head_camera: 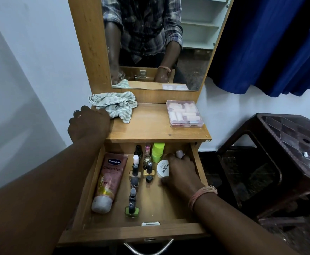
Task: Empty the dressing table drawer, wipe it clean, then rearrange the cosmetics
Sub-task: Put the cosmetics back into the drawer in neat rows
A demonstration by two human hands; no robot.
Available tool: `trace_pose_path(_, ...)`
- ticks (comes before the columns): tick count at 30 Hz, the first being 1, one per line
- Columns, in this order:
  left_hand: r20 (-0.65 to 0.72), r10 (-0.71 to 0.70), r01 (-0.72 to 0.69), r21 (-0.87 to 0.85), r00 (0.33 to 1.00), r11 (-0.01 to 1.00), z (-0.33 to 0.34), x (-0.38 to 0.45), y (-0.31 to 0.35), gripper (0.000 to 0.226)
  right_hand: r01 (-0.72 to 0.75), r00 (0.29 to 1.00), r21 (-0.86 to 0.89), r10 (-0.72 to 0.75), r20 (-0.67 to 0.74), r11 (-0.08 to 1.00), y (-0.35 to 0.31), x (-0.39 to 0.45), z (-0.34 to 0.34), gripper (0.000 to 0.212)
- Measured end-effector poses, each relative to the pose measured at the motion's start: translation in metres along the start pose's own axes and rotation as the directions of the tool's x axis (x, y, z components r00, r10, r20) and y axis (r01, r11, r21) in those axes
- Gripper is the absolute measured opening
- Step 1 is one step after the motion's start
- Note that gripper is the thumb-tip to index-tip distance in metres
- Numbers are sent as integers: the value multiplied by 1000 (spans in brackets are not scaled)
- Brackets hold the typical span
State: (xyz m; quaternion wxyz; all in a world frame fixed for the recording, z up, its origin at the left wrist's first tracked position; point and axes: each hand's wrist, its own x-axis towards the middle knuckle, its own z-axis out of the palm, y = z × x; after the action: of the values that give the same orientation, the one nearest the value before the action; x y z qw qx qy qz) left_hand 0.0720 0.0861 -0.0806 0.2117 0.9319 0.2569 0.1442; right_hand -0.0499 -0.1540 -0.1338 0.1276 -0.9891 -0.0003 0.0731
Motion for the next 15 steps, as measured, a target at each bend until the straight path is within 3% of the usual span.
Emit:
trace_pose_path(4, -2, 11, -11, 7, 1000, 1000, -2, 0, 0, 59, 25, 1000, -93, -27, -16, 995, -1, -3, -4, 73)
trace_pose_path(7, -3, 13, -13, 6, 1000, 1000, -1, 0, 0, 60, 106, 986, -90, -117, -119, 990, 0, -18, -10, 55)
trace_pose_path(10, -8, 7, -7, -4, 1000, 1000, 2, 2, -1, 60, 233, 882, 84, -174, -437, 969, -1, -32, -29, 14)
trace_pose_path(11, -7, 8, -8, -1, 1000, 1000, 2, 2, -1, 60, 237, 836, 107, -146, -529, 966, -2, -30, -37, 11)
trace_pose_path(14, -3, 15, -15, 15, 1000, 1000, 2, 3, -1, 61, 166, 714, 146, -17, -700, 975, -8, -3, -64, 22)
trace_pose_path(15, -3, 16, -16, 16, 1000, 1000, 2, 2, -1, 62, 94, 719, 171, 52, -694, 981, -9, 11, -72, 34)
